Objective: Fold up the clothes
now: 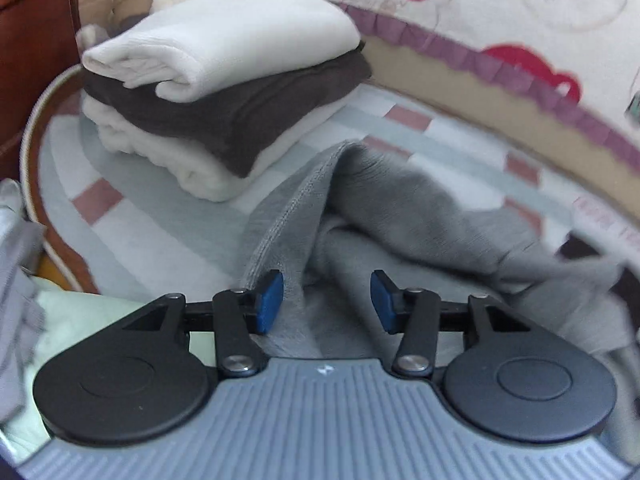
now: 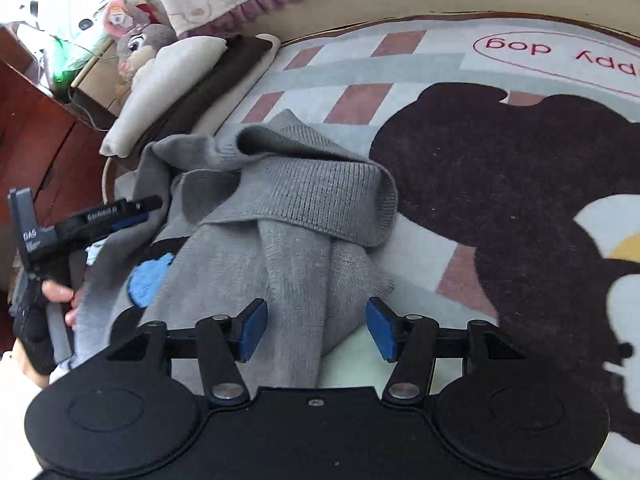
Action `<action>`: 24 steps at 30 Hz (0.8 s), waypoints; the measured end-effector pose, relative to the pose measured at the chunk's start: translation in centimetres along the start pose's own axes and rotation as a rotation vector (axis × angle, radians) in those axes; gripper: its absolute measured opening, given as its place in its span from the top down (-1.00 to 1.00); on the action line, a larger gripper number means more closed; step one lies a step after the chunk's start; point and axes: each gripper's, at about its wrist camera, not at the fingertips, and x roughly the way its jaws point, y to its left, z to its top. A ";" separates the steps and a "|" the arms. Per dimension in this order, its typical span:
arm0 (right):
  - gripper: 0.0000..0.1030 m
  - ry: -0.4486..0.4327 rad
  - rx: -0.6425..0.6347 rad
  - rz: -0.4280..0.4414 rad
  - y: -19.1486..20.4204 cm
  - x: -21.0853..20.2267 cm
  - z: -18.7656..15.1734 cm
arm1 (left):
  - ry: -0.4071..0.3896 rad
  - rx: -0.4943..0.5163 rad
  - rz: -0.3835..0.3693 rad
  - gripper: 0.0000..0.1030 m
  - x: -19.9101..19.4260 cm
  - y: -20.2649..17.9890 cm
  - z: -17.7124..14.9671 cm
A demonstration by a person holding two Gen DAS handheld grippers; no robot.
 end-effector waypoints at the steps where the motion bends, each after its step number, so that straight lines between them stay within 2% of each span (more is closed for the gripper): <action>1: -0.42 -0.025 -0.003 -0.009 0.0 0.7 0.2 | 0.001 0.025 0.029 0.08 0.3 -0.3 -0.1; 3: -0.48 -0.073 -0.020 -0.021 0.0 1.7 0.5 | 0.000 0.083 0.072 0.04 0.9 -0.8 -0.5; 4: -0.29 -0.094 -0.041 -0.021 0.1 1.8 0.8 | 0.000 0.110 0.089 0.04 1.2 -1.1 -0.6; 5: 0.36 -0.115 -0.062 -0.020 0.3 1.9 1.0 | 0.000 0.137 0.107 0.06 1.4 -1.4 -0.6; 6: 0.68 -0.126 -0.093 -0.030 0.6 1.8 1.3 | -0.006 0.168 0.132 0.40 1.5 -1.7 -0.7; 7: 0.73 -0.140 -0.118 -0.047 1.0 1.4 1.5 | -0.031 0.212 0.185 0.77 1.2 -2.0 -0.9; 8: 0.75 -0.167 -0.134 -0.061 1.5 0.6 1.7 | -0.057 0.257 0.238 1.00 1.0 -2.3 -1.0; 9: 0.76 -0.197 -0.160 -0.082 2.2 -0.5 1.8 | -0.086 0.292 0.287 1.00 0.5 -2.5 -1.0; 11: 0.78 -0.261 -0.247 -0.148 4.0 -2.8 1.7 | -0.172 0.289 0.346 1.00 -1.5 -1.9 -0.3; 15: 0.80 -0.366 -0.364 -0.238 6.1 -7.1 1.2 | -0.289 0.202 0.452 1.00 -6.3 0.9 3.3; 18: 0.84 -0.420 -0.376 -0.287 6.5 -9.7 1.3 | -0.396 0.261 0.512 1.00 -10.1 1.8 5.3; 19: 0.98 -0.435 -0.383 -0.308 6.6 -10.4 1.6 | -0.391 0.270 0.475 1.00 -10.9 2.1 5.8; 20: 0.98 -0.449 -0.397 -0.333 6.7 -11.0 1.8 | -0.382 0.272 0.429 1.00 -11.8 2.4 6.2; 23: 1.00 -0.518 -0.392 -0.407 6.4 -12.9 3.1 | -0.312 0.214 0.165 0.91 -12.7 3.0 6.0; 24: 1.00 -0.506 -0.376 -0.395 5.5 -13.2 4.0 | -0.270 0.220 0.081 0.75 -12.4 2.8 5.7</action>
